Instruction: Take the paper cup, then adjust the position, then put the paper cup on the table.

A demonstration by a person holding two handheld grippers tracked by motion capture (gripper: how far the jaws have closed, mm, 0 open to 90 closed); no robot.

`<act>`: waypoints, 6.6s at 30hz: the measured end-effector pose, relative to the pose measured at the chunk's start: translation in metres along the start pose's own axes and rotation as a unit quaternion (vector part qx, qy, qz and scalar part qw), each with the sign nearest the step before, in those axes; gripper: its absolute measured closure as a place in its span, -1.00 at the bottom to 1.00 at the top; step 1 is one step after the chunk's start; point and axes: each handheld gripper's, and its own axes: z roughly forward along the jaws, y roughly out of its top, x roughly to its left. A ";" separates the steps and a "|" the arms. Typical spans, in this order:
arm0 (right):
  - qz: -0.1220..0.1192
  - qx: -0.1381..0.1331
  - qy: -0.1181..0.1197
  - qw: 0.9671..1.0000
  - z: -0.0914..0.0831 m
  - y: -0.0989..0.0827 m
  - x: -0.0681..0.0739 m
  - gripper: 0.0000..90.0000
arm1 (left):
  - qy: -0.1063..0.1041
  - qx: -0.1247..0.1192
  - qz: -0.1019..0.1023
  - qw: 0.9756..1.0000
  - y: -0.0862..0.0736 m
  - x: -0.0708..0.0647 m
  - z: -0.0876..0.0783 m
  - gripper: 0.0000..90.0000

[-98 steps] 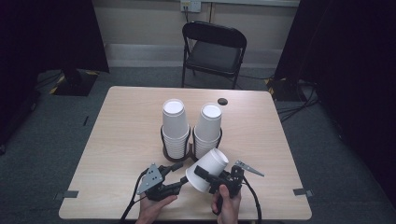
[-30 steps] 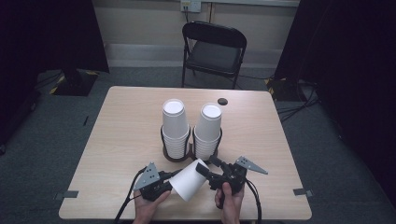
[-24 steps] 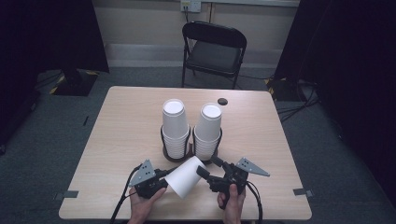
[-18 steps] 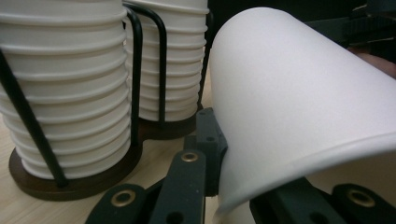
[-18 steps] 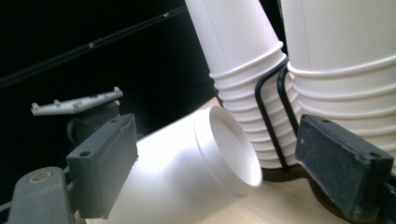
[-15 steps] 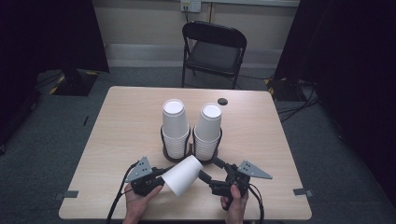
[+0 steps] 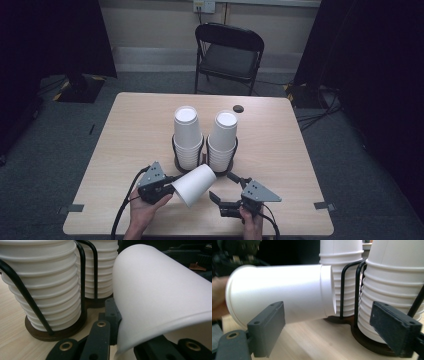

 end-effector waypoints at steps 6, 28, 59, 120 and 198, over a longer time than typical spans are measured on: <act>-0.035 0.031 -0.013 0.999 0.003 -0.005 0.005 -0.72 | -0.015 0.015 -0.012 1.000 0.009 -0.001 -0.003 0.91; -0.240 0.111 -0.109 0.958 0.018 -0.016 0.034 -0.74 | -0.041 0.107 -0.057 0.992 0.029 0.004 0.009 0.91; -0.437 0.138 -0.163 0.873 0.032 -0.019 0.052 -0.71 | -0.053 0.188 -0.060 0.979 0.039 0.004 0.024 0.91; -0.412 0.072 -0.089 0.904 0.054 -0.003 0.072 -0.77 | -0.069 0.138 -0.112 0.982 0.026 0.005 0.043 0.76; -0.104 0.032 -0.114 0.988 0.008 0.003 -0.019 -0.76 | 0.096 -0.082 -0.060 0.990 -0.031 0.003 -0.002 -0.66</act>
